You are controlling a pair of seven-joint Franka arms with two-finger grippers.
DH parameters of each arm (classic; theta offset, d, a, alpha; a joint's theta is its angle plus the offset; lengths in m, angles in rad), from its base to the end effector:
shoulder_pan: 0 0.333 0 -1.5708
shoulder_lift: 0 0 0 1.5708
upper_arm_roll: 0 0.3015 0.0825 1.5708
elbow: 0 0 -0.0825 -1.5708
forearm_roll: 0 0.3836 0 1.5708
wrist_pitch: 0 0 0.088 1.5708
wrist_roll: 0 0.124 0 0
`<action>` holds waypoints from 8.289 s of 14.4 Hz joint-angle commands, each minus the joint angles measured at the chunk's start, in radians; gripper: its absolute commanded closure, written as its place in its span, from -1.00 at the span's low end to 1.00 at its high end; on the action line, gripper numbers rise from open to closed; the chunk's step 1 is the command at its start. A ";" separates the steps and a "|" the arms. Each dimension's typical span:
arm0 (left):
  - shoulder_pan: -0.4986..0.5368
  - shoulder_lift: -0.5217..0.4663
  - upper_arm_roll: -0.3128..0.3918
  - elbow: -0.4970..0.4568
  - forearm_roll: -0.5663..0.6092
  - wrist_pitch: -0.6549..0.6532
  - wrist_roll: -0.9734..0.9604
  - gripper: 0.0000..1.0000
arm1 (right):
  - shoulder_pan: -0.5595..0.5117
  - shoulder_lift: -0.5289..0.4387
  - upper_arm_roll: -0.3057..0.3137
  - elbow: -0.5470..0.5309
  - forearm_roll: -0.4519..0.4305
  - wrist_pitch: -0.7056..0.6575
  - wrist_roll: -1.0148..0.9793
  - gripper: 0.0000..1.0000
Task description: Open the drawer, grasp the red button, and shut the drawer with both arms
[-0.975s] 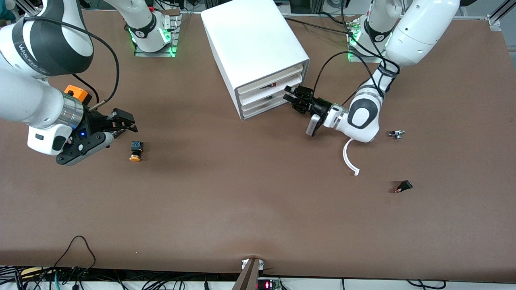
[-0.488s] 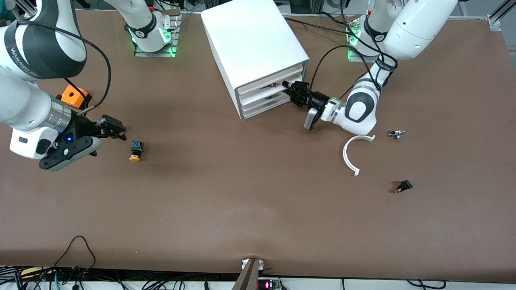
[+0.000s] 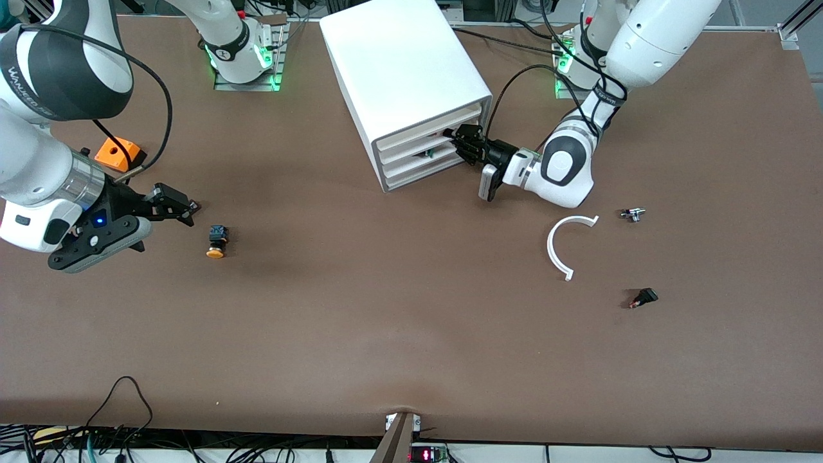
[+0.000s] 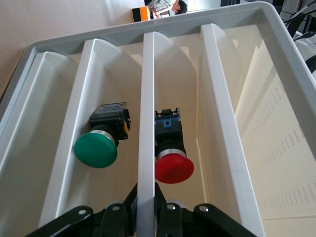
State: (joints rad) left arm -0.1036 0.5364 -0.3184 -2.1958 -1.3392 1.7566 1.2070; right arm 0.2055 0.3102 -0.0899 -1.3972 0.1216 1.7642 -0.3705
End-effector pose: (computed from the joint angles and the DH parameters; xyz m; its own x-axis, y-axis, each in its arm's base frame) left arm 0.3956 -0.3018 0.1506 0.8650 -0.4932 0.0925 -0.1326 -0.0467 0.9901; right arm 0.6499 0.0959 0.5067 0.8889 0.4497 0.0869 0.4556 -0.8878 -0.0659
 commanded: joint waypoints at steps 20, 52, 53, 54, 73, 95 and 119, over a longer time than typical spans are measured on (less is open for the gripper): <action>0.062 0.022 0.081 0.120 -0.017 0.024 -0.080 1.00 | -0.018 0.010 0.013 0.041 -0.043 -0.042 0.025 -1.00; 0.199 -0.058 0.101 0.783 0.912 -0.368 -0.802 -1.00 | 0.589 0.323 0.010 0.205 -0.046 0.198 -0.349 -1.00; 0.191 -0.076 0.098 0.795 0.966 -0.371 -0.829 -1.00 | 0.606 0.329 0.010 0.205 -0.046 0.207 -0.346 -1.00; 0.176 -0.102 0.098 0.809 1.042 -0.370 -0.862 -1.00 | 0.627 0.336 0.010 0.205 -0.048 0.212 -0.344 -1.00; 0.079 -0.090 0.114 1.102 1.505 -0.276 -1.365 -1.00 | 0.722 0.418 0.027 0.201 -0.057 0.233 -0.355 -1.00; 0.163 -0.495 0.107 0.493 1.405 0.050 -1.360 -1.00 | 0.732 0.432 0.044 0.156 -0.080 0.215 -0.400 -0.96; 0.162 -0.495 0.107 0.499 1.362 0.021 -1.371 -1.00 | 0.732 0.421 0.044 0.165 -0.082 0.201 -0.421 0.33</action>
State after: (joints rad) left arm 0.0538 0.0572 -0.2096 -1.6846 0.0394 1.7863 -0.1556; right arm 0.9400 0.7419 -0.0544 -1.2362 0.0564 1.9784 -0.7837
